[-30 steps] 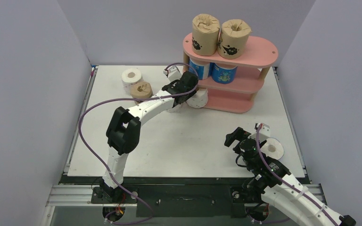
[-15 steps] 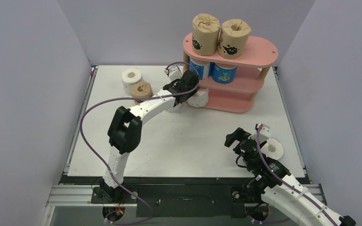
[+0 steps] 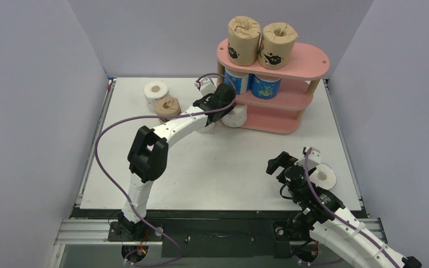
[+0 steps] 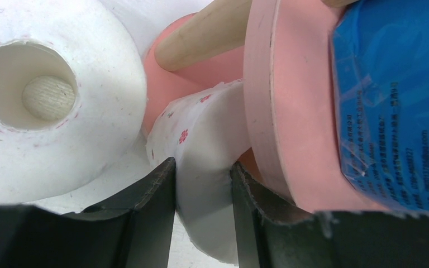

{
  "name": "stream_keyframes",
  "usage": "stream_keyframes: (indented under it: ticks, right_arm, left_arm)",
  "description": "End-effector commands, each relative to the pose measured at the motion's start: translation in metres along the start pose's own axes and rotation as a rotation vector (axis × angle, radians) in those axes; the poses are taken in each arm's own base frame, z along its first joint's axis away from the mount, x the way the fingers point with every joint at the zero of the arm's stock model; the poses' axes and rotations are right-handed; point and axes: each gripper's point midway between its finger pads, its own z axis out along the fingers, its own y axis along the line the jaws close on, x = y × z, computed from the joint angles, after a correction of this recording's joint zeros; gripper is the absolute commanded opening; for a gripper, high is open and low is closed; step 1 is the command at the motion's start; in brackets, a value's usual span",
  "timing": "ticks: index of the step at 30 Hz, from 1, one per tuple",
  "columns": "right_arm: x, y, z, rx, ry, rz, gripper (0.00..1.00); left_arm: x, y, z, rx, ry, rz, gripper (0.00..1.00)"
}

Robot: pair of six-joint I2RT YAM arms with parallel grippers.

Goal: Place and organize the paper towels onto the shelf
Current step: Place the paper towel on the shelf.

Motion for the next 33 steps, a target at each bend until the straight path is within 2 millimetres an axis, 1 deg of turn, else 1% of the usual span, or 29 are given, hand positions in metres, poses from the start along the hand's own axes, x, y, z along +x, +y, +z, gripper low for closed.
stream_keyframes:
  ticks: [1, 2, 3, 5, 6, 7, 9, 11, 16, 20, 24, 30, 32, 33]
  right_arm:
    - [-0.006, 0.001, 0.002, 0.004, -0.029, 0.02, 0.89]
    - [-0.006, 0.001, 0.002, 0.004, -0.028, 0.02, 0.89]
    - [-0.006, 0.001, 0.002, 0.003, -0.027, 0.02, 0.89]
    - [-0.006, 0.002, 0.002, 0.002, -0.026, 0.018, 0.89]
    - [-0.006, 0.002, 0.001, 0.002, -0.026, 0.02, 0.89]
    - [-0.006, 0.002, 0.002, 0.002, -0.025, 0.018, 0.89]
    - [-0.006, 0.002, 0.002, 0.002, -0.026, 0.018, 0.89]
    - [-0.006, 0.002, 0.002, 0.002, -0.025, 0.018, 0.89]
    - [-0.005, 0.002, 0.001, 0.001, -0.023, 0.018, 0.89]
    - [-0.005, 0.002, 0.001, 0.0, -0.022, 0.017, 0.89]
    - [-0.006, 0.002, 0.001, 0.0, -0.022, 0.018, 0.89]
    - [-0.006, 0.003, 0.001, -0.002, -0.021, 0.019, 0.89]
    - [-0.005, 0.003, 0.001, -0.005, -0.02, 0.019, 0.89]
    - [-0.005, 0.003, 0.001, -0.004, -0.02, 0.017, 0.89]
  left_arm:
    - [-0.028, -0.043, -0.011, 0.142, -0.05, -0.078, 0.37]
    - [-0.03, -0.044, -0.014, 0.148, -0.052, -0.079, 0.42]
    - [-0.03, -0.042, -0.014, 0.146, -0.051, -0.077, 0.44]
    - [-0.033, -0.044, -0.02, 0.16, -0.054, -0.08, 0.53]
    - [-0.034, -0.044, -0.021, 0.164, -0.054, -0.08, 0.55]
    - [-0.034, -0.043, -0.023, 0.164, -0.054, -0.08, 0.6]
    - [-0.034, -0.042, -0.025, 0.171, -0.054, -0.077, 0.66]
    - [-0.036, -0.042, -0.028, 0.174, -0.055, -0.075, 0.69]
    - [-0.035, -0.038, -0.034, 0.178, -0.05, -0.071, 0.72]
    - [-0.042, -0.037, -0.042, 0.195, -0.06, -0.085, 0.72]
    - [-0.045, -0.039, -0.047, 0.218, -0.069, -0.099, 0.69]
    - [-0.046, -0.042, -0.052, 0.232, -0.063, -0.101, 0.68]
    - [-0.047, -0.04, -0.057, 0.236, -0.061, -0.101, 0.68]
    - [-0.045, -0.036, -0.057, 0.232, -0.054, -0.098, 0.68]
